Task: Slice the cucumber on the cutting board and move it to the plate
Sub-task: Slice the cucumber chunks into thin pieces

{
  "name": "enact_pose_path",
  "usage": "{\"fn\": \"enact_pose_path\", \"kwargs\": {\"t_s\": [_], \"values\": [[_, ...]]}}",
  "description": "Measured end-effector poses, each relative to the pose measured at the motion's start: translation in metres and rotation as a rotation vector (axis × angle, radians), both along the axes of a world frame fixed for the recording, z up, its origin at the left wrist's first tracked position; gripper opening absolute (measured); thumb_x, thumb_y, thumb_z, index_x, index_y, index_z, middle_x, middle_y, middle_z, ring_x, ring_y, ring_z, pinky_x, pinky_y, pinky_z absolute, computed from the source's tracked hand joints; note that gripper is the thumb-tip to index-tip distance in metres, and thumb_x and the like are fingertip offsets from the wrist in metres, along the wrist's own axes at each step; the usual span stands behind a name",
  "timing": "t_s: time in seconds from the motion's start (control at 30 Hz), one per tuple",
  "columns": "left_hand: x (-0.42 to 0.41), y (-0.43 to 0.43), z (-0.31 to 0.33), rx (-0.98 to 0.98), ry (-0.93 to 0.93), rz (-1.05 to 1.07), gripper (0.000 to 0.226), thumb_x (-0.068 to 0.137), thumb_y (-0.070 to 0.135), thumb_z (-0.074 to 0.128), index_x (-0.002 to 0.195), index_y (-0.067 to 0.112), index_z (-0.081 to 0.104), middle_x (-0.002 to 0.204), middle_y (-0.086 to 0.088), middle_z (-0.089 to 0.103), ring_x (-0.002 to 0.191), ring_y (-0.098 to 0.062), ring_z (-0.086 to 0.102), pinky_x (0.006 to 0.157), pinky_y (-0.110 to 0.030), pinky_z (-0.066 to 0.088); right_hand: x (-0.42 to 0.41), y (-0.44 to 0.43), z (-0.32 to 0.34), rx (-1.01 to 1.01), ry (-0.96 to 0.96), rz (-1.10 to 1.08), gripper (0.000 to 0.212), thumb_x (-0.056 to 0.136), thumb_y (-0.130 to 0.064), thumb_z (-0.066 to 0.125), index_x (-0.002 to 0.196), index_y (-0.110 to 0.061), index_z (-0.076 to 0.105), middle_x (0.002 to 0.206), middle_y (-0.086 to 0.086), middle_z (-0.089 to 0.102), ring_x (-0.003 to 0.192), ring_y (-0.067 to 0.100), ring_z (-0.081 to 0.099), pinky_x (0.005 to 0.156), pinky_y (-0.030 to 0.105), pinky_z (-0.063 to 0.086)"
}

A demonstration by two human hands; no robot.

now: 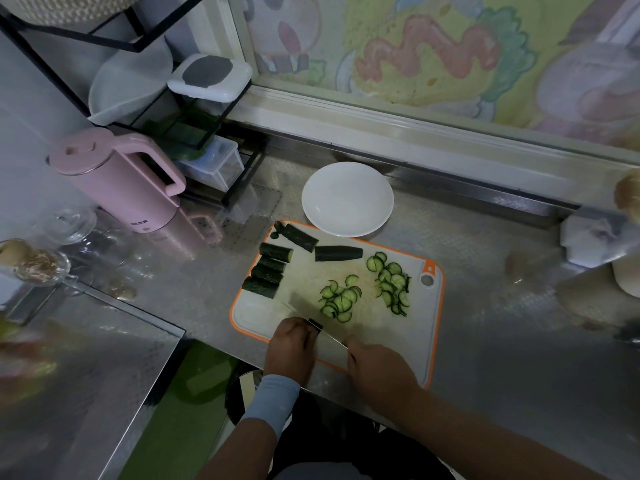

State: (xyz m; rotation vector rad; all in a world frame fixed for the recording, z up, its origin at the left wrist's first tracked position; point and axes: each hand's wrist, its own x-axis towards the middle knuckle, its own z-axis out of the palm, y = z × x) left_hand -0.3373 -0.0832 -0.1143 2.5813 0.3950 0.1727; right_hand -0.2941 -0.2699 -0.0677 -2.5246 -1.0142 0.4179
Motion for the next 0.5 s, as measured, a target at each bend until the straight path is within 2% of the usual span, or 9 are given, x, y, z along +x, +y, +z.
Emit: {"fn": "enact_pose_path", "kwargs": {"t_s": [0.03, 0.1, 0.17, 0.2, 0.27, 0.33, 0.4, 0.5], "values": [[0.0, 0.0, 0.001, -0.005, -0.003, -0.002, 0.007, 0.074, 0.015, 0.066, 0.072, 0.011, 0.072, 0.078, -0.005, 0.063, 0.074, -0.021, 0.061, 0.065, -0.025, 0.05, -0.001, 0.002, -0.004, 0.01, 0.004, -0.013, 0.047, 0.088, -0.042, 0.025, 0.102, -0.013, 0.058, 0.071, 0.007, 0.063, 0.062, 0.028, 0.058, 0.052, 0.031, 0.029], [0.001, 0.0, 0.001, 0.003, -0.03, -0.013, 0.008, 0.076, 0.013, 0.067, 0.071, 0.009, 0.071, 0.077, -0.006, 0.063, 0.073, -0.023, 0.06, 0.065, -0.028, 0.051, 0.001, 0.01, -0.008, -0.012, 0.052, -0.047, 0.031, 0.094, -0.029, 0.036, 0.108, -0.012, 0.057, 0.079, 0.01, 0.065, 0.069, 0.03, 0.06, 0.054, 0.035, 0.036], [0.001, 0.0, 0.0, 0.009, -0.078, -0.037, 0.017, 0.081, 0.018, 0.061, 0.07, 0.008, 0.07, 0.077, -0.007, 0.063, 0.074, -0.022, 0.056, 0.068, -0.029, 0.046, 0.005, 0.02, -0.007, -0.057, 0.071, -0.051, 0.026, 0.096, -0.021, 0.04, 0.116, -0.012, 0.054, 0.087, 0.011, 0.066, 0.078, 0.031, 0.061, 0.06, 0.037, 0.041], [0.0, 0.0, -0.001, -0.002, -0.092, -0.037, 0.022, 0.083, 0.021, 0.057, 0.071, 0.008, 0.07, 0.077, -0.007, 0.062, 0.075, -0.022, 0.055, 0.069, -0.029, 0.045, 0.007, 0.024, -0.005, -0.079, 0.071, -0.043, 0.025, 0.096, -0.02, 0.04, 0.116, -0.012, 0.052, 0.089, 0.011, 0.066, 0.08, 0.031, 0.061, 0.059, 0.037, 0.038], [-0.002, -0.002, 0.001, -0.04, -0.06, 0.007, 0.019, 0.083, 0.02, 0.057, 0.072, 0.009, 0.069, 0.078, -0.006, 0.061, 0.076, -0.023, 0.056, 0.067, -0.028, 0.046, 0.01, 0.029, 0.0, -0.103, 0.082, -0.034, 0.019, 0.096, -0.018, 0.041, 0.112, -0.013, 0.05, 0.089, 0.01, 0.065, 0.081, 0.03, 0.06, 0.058, 0.034, 0.032], [-0.002, -0.004, 0.003, -0.04, -0.019, 0.036, 0.006, 0.077, 0.012, 0.068, 0.071, 0.01, 0.068, 0.076, -0.006, 0.06, 0.072, -0.024, 0.059, 0.064, -0.027, 0.046, 0.01, 0.028, 0.003, -0.089, 0.082, -0.03, 0.017, 0.097, -0.019, 0.04, 0.11, -0.013, 0.05, 0.087, 0.01, 0.064, 0.079, 0.03, 0.06, 0.058, 0.033, 0.03], [-0.002, -0.003, 0.005, -0.019, 0.002, 0.026, 0.007, 0.071, 0.006, 0.076, 0.071, 0.01, 0.071, 0.074, -0.006, 0.062, 0.071, -0.024, 0.06, 0.066, -0.022, 0.041, 0.009, 0.023, 0.005, -0.053, 0.058, -0.032, 0.019, 0.098, -0.022, 0.038, 0.109, -0.013, 0.051, 0.084, 0.01, 0.064, 0.075, 0.029, 0.059, 0.056, 0.033, 0.03], [-0.002, 0.0, 0.005, 0.019, -0.003, 0.019, 0.002, 0.072, 0.012, 0.071, 0.072, 0.012, 0.073, 0.076, -0.006, 0.064, 0.074, -0.024, 0.06, 0.069, -0.021, 0.041, 0.003, 0.013, 0.009, -0.023, 0.032, -0.024, 0.022, 0.099, -0.026, 0.037, 0.108, -0.015, 0.053, 0.084, 0.009, 0.064, 0.075, 0.029, 0.059, 0.058, 0.033, 0.029]]}}
